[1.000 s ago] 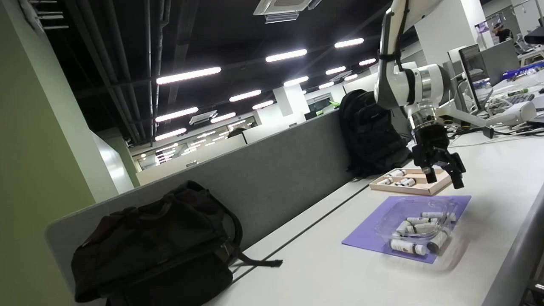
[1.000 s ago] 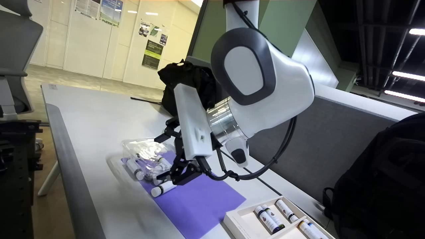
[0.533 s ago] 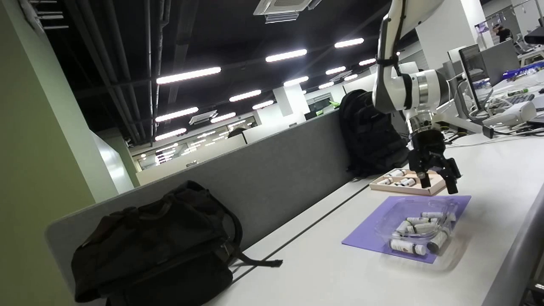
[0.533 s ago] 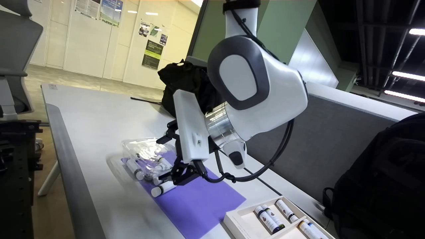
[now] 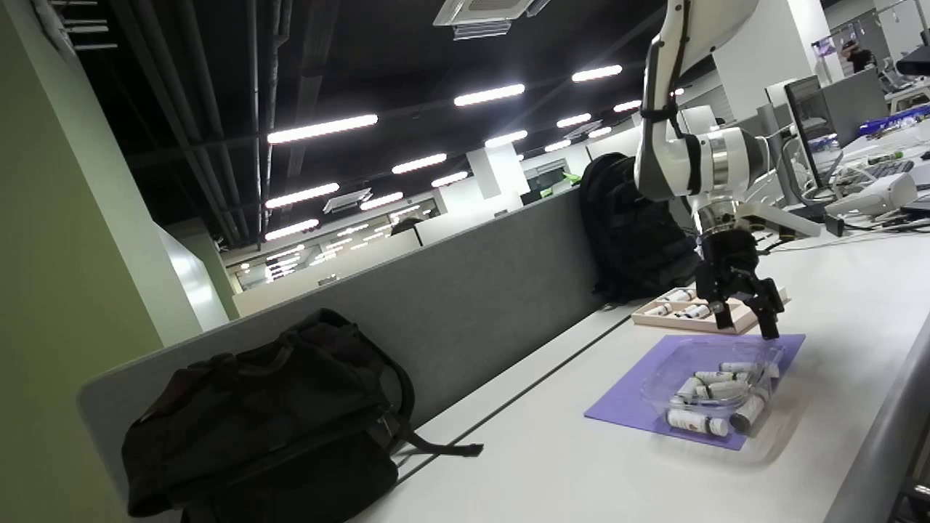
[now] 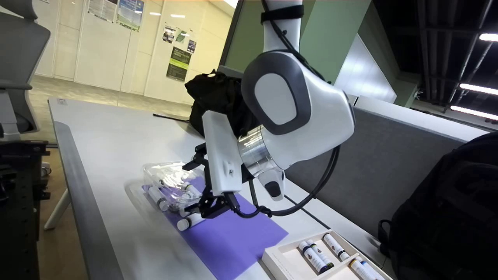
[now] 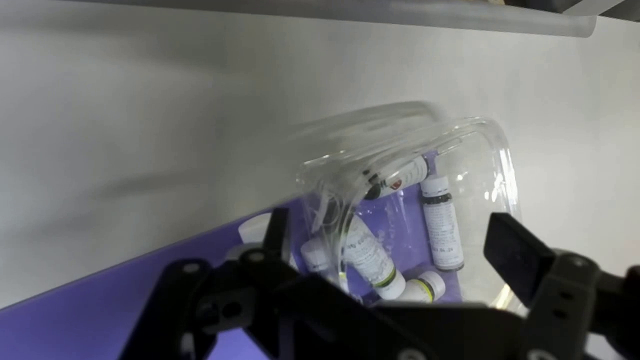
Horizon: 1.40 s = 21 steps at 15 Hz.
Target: Open the lid on the clear container
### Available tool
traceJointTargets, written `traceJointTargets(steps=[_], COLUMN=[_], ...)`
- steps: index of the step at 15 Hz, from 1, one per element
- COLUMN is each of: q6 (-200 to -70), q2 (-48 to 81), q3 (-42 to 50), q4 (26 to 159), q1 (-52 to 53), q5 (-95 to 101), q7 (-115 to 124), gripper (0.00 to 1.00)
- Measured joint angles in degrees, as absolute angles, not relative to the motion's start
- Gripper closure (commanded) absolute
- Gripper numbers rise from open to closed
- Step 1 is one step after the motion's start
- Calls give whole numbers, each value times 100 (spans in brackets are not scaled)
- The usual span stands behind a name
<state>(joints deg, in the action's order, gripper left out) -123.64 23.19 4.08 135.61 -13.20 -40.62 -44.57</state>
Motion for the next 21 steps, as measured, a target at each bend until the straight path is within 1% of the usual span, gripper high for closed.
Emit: traceJointTargets(steps=[7,16,21], q6=[-12179,-11035,-10908], q2=[2374,2374,2370], q3=[345,400,449], q4=[13478,13309,13274], q1=[-1383,-1711,-1699], q5=[-4245,-5115,-5330], q7=[-4601,-5764,-6431], gripper=[0,0,0])
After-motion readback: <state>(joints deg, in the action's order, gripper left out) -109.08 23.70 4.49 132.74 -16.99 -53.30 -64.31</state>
